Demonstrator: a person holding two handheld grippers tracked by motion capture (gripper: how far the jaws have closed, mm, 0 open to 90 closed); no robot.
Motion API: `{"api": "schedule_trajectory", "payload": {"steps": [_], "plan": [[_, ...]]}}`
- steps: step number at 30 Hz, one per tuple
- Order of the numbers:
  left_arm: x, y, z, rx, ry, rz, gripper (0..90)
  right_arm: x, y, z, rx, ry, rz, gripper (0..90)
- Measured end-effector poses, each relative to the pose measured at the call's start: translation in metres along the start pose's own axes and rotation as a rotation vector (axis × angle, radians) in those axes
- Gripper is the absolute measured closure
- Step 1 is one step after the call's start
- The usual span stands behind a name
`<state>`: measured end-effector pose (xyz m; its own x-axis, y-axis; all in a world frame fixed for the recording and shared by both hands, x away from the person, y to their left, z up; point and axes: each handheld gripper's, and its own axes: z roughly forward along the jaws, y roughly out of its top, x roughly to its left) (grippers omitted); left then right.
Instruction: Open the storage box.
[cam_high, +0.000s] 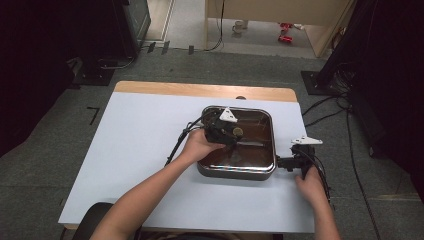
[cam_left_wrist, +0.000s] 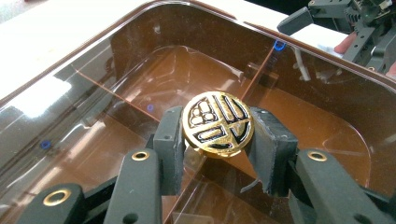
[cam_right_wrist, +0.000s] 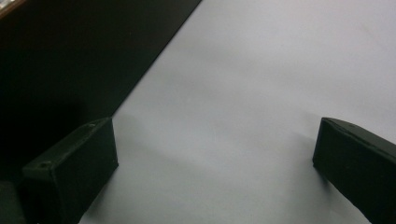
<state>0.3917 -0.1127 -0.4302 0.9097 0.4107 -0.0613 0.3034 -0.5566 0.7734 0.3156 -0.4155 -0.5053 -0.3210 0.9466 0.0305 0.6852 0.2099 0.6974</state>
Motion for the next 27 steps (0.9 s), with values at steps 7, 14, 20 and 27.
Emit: {"api": "schedule_trajectory", "payload": {"steps": [7, 14, 20, 27], "plan": [[-0.001, 0.008, -0.018, -0.066, -0.02, -0.009, 59.1, 0.0, 0.0, 0.0, 0.0, 0.0, 0.001, 0.0], [-0.011, 0.027, -0.051, -0.128, -0.018, 0.029, 59.2, 0.0, 0.0, 0.0, -0.002, 0.001, 0.002, 0.0], [-0.014, 0.034, -0.081, -0.127, -0.003, 0.03, 59.2, 0.0, 0.0, 0.0, -0.004, 0.0, 0.001, 0.0], [-0.004, 0.028, -0.112, -0.114, 0.035, 0.007, 59.2, 0.0, 0.0, 0.0, -0.002, 0.0, 0.0, 0.0]]}}
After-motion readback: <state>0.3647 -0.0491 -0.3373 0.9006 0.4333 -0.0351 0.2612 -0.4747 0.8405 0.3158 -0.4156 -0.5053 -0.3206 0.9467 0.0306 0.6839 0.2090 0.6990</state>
